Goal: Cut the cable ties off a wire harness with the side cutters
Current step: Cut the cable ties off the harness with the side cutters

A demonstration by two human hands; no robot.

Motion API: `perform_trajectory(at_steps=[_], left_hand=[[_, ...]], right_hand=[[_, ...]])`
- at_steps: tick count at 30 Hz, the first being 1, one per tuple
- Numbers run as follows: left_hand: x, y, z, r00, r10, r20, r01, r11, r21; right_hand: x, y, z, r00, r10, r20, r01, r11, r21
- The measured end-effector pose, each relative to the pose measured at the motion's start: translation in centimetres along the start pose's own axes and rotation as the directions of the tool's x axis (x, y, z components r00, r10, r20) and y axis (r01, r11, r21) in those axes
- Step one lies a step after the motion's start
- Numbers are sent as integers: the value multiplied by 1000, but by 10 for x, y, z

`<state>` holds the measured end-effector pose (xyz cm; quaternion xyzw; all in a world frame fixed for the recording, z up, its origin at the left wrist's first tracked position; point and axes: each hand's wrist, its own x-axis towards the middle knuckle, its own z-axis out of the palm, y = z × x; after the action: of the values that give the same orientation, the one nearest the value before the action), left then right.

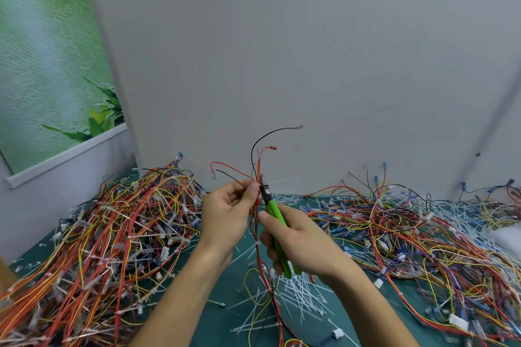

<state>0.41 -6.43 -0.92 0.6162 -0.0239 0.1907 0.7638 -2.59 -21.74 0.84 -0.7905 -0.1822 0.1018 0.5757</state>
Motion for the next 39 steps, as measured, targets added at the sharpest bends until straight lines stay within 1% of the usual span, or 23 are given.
perform_trajectory(at_steps=[4,8,11,15,19,24,29,36,39], left_hand=[[0,1,0,1000,16,9,-16,999,-33],[1,1,-1,998,53,25,-53,999,-12],[1,1,-3,997,63,34,-64,998,12],[-1,0,-2,998,43,47,-44,999,22],[-2,-1,0,998,32,48,-33,999,33],[-2,-1,-1,999,23,41,-25,998,52],[-2,3,0,999,23,28,-24,1000,11],[-2,3,-1,999,30,18,-30,1000,3],[-1,3,-2,999,25,24,-26,999,20]], right_hand=[[0,0,3,1000,-24,-12,24,999,27],[-1,-3,1,1000,-18,6,18,998,57],[-3,-4,-3,1000,6,17,-7,997,80],[-7,-10,-10,995,42,85,-49,995,88],[-10,-15,-14,991,76,110,-83,995,62],[-10,-15,-11,992,88,86,-99,986,134],[-7,-12,-7,996,71,60,-80,983,167],[-8,-13,-6,998,41,45,-46,992,119],[-8,-15,-6,995,80,57,-86,989,117]])
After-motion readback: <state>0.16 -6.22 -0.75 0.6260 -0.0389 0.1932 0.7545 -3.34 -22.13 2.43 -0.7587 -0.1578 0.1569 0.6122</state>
